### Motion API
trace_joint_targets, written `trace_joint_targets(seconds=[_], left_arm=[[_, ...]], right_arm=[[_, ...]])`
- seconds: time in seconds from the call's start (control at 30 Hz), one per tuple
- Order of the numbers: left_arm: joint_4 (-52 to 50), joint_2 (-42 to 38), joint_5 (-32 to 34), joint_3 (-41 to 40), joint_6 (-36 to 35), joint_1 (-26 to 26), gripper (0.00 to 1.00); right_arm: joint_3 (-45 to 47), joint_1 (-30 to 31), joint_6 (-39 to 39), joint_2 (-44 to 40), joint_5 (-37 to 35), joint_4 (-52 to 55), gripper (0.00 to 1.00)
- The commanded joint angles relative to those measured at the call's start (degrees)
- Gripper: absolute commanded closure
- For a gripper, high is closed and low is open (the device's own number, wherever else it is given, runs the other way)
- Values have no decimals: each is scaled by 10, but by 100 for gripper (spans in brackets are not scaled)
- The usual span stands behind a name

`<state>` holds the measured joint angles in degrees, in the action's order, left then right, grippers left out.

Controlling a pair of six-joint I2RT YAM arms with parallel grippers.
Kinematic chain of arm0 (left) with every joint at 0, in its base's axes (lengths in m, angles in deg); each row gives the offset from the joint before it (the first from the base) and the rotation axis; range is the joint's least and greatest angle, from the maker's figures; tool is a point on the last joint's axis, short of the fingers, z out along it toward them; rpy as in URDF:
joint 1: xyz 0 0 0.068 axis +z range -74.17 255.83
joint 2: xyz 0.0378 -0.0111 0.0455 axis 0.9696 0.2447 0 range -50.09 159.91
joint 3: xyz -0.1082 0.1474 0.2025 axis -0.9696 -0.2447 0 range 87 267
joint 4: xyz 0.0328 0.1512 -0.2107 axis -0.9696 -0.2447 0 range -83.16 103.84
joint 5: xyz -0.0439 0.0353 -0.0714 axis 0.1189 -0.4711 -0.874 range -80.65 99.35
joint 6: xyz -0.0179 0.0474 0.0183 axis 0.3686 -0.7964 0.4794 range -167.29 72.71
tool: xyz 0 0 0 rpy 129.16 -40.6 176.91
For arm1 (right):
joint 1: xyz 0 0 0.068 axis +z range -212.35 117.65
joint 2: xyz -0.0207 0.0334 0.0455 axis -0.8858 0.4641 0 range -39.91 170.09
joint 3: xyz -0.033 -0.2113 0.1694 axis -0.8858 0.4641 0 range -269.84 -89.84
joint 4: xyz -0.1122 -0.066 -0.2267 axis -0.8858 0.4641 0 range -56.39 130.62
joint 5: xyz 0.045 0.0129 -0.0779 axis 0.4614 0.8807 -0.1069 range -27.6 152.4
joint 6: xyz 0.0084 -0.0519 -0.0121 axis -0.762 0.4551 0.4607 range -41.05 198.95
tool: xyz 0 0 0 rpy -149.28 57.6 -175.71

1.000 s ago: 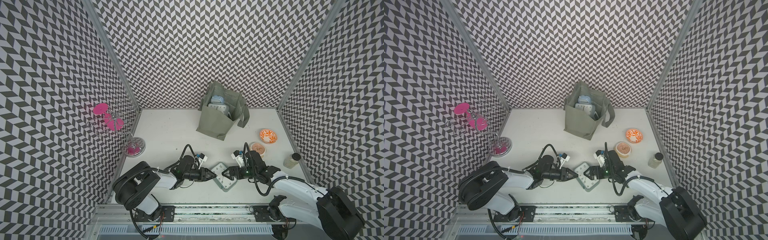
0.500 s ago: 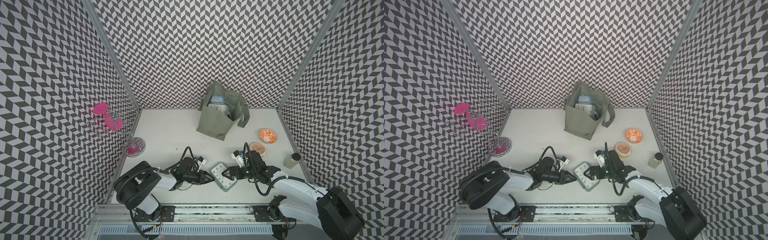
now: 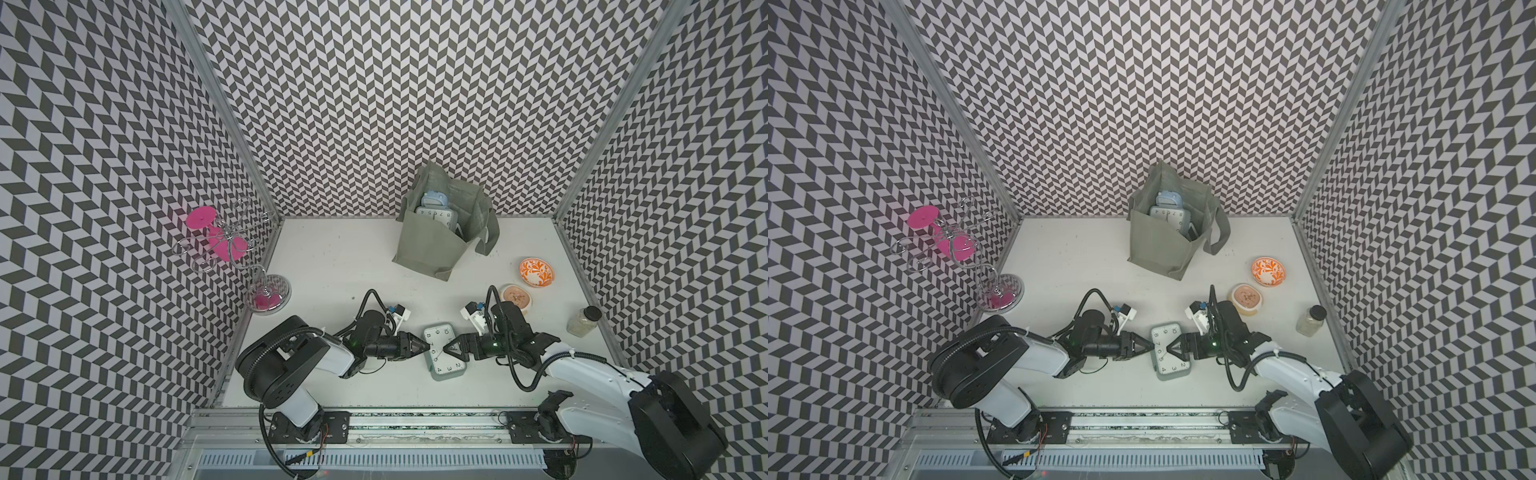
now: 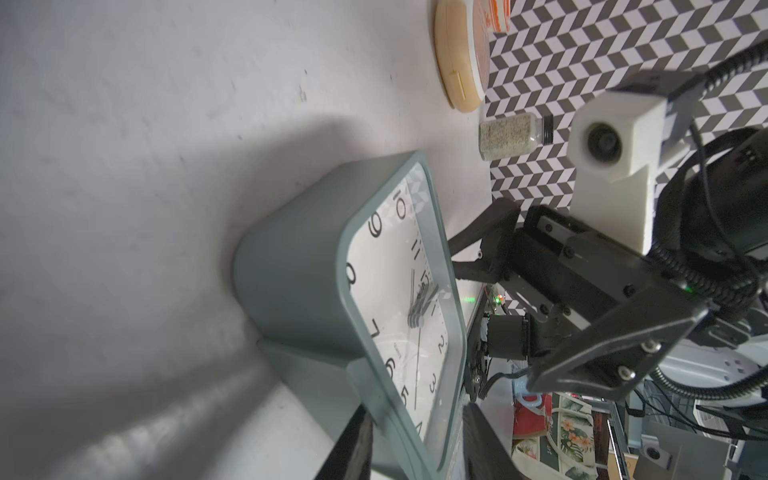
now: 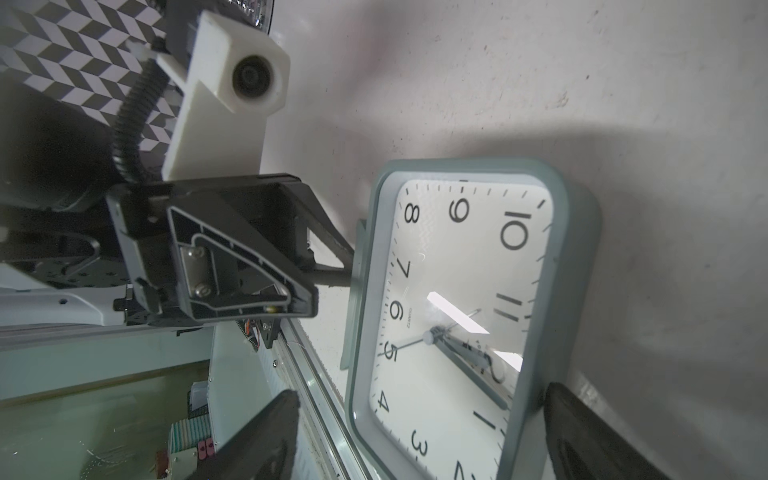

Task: Put the alarm clock into the canvas bag
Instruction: Adjust the alarm at the center of the board.

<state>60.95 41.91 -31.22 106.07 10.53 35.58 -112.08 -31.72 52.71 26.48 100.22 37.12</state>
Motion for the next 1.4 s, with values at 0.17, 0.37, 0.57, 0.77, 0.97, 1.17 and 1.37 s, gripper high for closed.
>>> trace_joint_targets(seconds=[0.17, 0.37, 0.57, 0.77, 0.97, 1.17, 1.37], left_arm=[[-11, -11, 0, 52, -24, 14, 63], [-39, -23, -14, 66, -35, 19, 63], [-70, -47, -10, 77, -38, 18, 63], [-98, -56, -5, 101, -44, 4, 63], [-101, -44, -2, 117, -37, -17, 63], [-94, -46, 5, 119, -25, -27, 63], [-116, -55, 24, 127, -29, -41, 63]], right_arm=[[-31, 7, -31, 40, 50, -100, 14], [-36, 8, -46, 52, 52, -124, 16], [-32, 7, -71, 55, 45, -154, 22], [-5, -6, -108, 46, 57, -203, 39], [8, -17, -122, 43, 62, -229, 46], [24, -42, -131, 34, 58, -238, 48], [33, -60, -118, 28, 62, -226, 51]])
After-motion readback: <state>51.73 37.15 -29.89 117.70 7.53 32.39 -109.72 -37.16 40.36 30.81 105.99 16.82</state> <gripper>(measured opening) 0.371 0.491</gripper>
